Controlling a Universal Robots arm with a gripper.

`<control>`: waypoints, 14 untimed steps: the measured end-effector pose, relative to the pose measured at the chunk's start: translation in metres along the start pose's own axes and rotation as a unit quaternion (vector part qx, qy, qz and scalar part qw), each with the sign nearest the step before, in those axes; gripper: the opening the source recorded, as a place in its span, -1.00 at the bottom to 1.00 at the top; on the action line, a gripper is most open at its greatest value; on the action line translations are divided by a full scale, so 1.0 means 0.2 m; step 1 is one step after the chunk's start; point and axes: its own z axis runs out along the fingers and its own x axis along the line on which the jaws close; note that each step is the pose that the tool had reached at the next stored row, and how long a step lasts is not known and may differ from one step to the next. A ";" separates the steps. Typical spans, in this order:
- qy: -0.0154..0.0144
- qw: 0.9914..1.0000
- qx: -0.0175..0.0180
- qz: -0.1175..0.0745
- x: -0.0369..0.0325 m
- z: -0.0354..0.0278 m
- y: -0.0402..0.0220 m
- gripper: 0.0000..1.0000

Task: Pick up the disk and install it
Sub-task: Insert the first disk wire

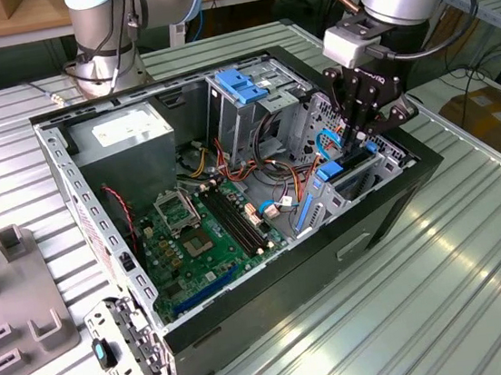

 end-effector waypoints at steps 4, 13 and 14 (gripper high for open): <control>0.000 1.000 0.000 0.000 0.001 0.000 0.000 -0.68; -0.001 1.000 0.004 0.000 0.006 0.001 0.003 -0.68; -0.002 1.000 0.007 -0.001 0.006 0.001 0.004 -0.68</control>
